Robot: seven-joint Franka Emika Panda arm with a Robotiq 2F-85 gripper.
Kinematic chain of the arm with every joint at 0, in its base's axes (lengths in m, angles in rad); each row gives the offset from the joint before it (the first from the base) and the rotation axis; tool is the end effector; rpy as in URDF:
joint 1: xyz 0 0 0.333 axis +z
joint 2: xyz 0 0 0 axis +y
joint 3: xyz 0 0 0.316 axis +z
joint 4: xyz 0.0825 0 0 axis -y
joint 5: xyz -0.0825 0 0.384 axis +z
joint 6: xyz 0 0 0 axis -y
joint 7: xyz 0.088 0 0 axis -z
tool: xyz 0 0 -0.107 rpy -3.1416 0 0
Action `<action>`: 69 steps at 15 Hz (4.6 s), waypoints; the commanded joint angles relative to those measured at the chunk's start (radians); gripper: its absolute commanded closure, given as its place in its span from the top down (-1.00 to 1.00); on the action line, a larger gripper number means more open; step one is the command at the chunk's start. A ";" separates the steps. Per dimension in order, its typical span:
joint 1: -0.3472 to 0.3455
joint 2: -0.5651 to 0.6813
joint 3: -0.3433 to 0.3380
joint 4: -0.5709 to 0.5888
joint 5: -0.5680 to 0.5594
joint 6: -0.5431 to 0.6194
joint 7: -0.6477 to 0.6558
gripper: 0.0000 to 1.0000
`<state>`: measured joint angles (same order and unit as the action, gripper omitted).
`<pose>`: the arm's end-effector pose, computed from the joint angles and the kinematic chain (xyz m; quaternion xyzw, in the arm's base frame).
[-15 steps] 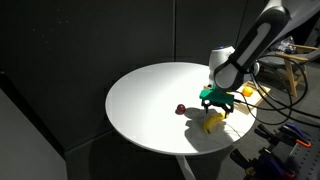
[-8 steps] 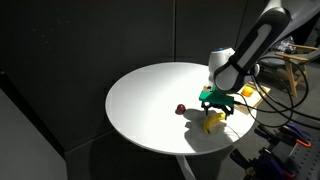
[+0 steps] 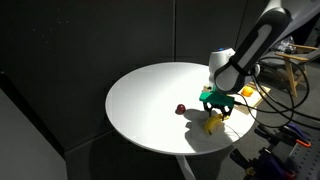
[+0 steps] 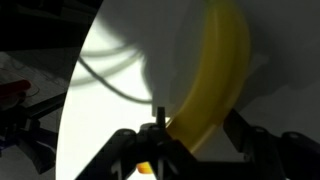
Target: Put the banana on the tray
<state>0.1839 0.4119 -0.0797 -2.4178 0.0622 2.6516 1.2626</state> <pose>0.4643 0.0434 0.1292 0.8187 -0.5674 -0.0656 0.0586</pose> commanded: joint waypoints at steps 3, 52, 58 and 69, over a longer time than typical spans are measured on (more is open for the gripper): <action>0.001 -0.046 0.007 -0.030 0.007 -0.007 -0.009 -0.66; -0.268 -0.274 -0.049 0.301 -0.224 -0.601 -0.837 -0.67; -0.262 -0.272 -0.051 0.279 -0.210 -0.570 -0.825 -0.17; -0.265 -0.272 -0.052 0.288 -0.207 -0.569 -0.844 -0.67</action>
<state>-0.0782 0.1405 -0.1303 -2.1410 -0.1481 2.0854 0.4390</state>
